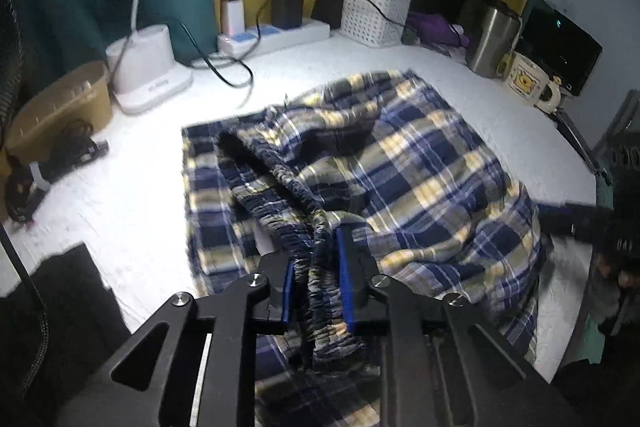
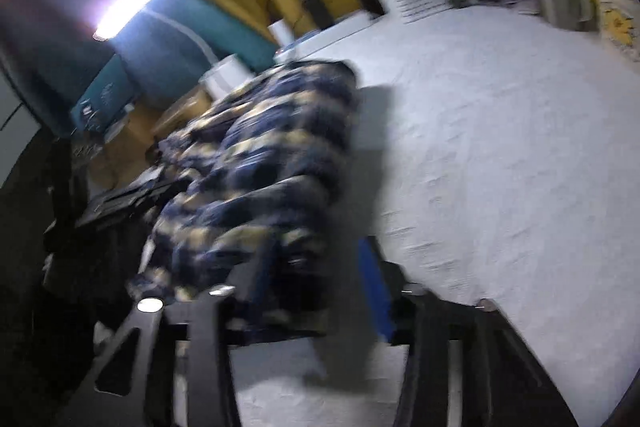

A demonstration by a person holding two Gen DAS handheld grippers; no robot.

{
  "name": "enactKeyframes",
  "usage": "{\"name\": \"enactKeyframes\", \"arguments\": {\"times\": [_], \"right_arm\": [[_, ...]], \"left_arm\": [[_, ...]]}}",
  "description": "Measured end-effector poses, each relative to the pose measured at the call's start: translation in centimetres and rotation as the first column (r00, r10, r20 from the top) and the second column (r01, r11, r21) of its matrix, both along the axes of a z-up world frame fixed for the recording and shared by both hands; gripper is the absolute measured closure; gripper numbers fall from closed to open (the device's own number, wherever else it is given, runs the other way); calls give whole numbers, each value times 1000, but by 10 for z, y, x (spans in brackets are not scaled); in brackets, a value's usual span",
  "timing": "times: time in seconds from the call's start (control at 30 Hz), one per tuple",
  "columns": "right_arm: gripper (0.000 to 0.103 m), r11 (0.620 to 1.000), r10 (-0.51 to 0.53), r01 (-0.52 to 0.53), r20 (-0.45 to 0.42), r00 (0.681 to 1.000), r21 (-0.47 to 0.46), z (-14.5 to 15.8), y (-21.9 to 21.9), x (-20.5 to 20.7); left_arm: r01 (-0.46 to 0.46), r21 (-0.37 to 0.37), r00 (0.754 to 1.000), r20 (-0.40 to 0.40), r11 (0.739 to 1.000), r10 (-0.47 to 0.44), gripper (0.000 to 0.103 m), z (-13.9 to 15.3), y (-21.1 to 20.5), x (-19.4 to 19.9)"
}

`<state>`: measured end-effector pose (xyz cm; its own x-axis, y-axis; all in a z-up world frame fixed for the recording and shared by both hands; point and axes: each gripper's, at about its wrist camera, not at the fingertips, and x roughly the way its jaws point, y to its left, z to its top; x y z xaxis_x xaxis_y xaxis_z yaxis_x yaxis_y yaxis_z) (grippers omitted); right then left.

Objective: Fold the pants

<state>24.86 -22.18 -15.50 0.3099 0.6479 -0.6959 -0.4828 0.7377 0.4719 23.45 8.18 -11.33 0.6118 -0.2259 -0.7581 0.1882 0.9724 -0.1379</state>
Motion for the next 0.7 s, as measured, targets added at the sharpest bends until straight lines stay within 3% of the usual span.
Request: {"name": "enactKeyframes", "arguments": {"times": [0.1,0.27,0.53,0.7], "right_arm": [[95,996,56,-52,47,997,-68,10,19,-16],[95,990,56,-45,78,995,-130,25,22,-39],[95,981,-42,47,29,999,-189,-3,11,-51],[95,960,-104,126,99,990,-251,10,3,-57]], "left_arm": [[-17,13,1000,20,1000,17,87,6,7,4],[-28,11,998,55,1000,27,87,14,13,-1],[-12,-1,1000,27,1000,12,87,-4,16,3],[-17,-8,999,36,1000,18,83,-4,24,7]]}}
